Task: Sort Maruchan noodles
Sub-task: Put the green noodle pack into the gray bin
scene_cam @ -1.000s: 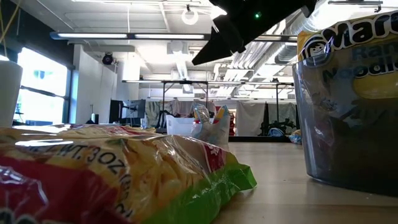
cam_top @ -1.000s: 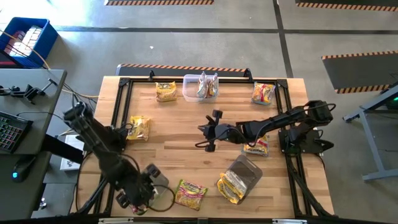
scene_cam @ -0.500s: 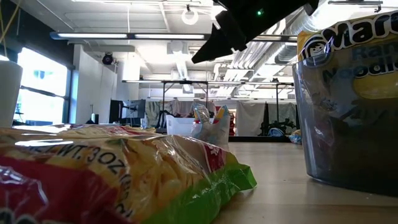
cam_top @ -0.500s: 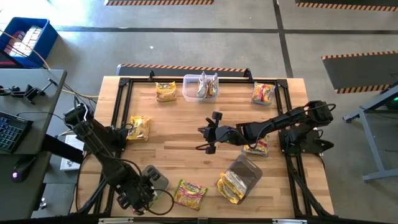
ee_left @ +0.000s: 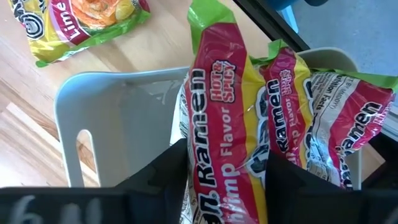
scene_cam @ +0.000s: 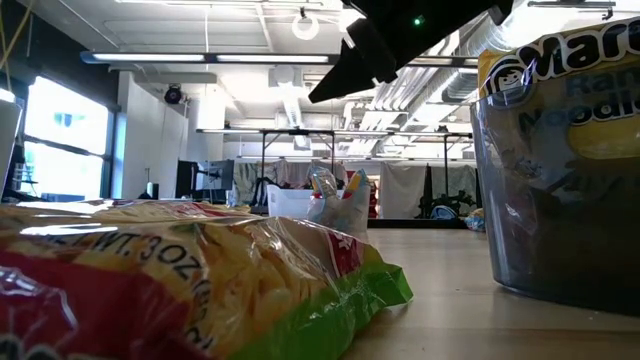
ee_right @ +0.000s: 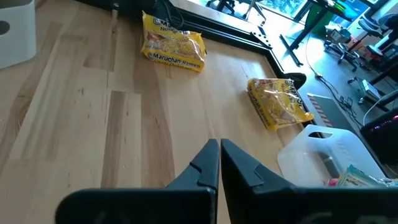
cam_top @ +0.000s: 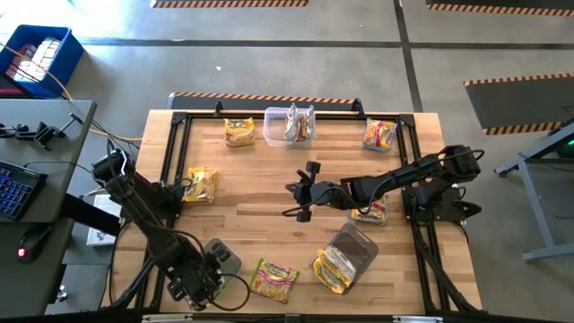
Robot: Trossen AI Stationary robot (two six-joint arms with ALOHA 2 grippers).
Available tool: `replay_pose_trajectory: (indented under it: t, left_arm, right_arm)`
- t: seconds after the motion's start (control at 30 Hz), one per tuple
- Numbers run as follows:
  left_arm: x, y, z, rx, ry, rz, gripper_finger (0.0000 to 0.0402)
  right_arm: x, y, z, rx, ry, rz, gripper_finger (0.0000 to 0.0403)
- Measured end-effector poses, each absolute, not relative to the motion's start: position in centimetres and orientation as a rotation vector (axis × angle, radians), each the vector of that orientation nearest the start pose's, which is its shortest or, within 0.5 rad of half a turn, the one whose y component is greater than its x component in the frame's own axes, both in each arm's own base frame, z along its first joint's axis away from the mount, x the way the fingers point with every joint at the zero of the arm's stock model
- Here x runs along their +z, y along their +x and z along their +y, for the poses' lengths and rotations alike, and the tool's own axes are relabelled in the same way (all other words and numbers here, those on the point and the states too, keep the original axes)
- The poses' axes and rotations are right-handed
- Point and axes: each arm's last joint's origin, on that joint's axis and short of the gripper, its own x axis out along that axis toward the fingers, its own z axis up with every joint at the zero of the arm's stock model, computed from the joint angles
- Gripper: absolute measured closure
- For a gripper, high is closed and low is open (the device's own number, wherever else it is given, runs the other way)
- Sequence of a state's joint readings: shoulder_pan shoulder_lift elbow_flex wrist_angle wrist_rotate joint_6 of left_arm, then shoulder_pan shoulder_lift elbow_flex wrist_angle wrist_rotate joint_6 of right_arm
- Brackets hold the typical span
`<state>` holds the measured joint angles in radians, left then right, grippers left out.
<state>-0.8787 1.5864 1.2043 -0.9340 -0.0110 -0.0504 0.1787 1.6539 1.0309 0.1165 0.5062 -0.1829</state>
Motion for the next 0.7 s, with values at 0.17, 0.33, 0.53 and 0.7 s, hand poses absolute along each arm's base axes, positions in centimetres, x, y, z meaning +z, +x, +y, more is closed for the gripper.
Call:
replay_pose_trajectory:
  t: [0.17,0.33,0.53,0.7]
  left_arm:
    - [23.3,19.2,-23.1,-0.689,0.558,1.249,0.0243]
    - [22.2,19.4,-23.6,-0.678,0.601,1.269,0.0260]
    - [21.8,19.4,-23.9,-0.668,0.571,1.290,0.0291]
    - [21.8,19.2,-24.0,-0.664,0.555,1.298,0.0278]
  right_arm:
    - [22.7,35.4,5.0,-0.276,-0.349,0.509,0.0403]
    - [22.7,35.4,5.0,-0.276,-0.349,0.510,0.0403]
    - [22.7,35.4,5.0,-0.276,-0.350,0.512,0.0403]
    - [22.7,35.4,5.0,-0.276,-0.350,0.512,0.0403]
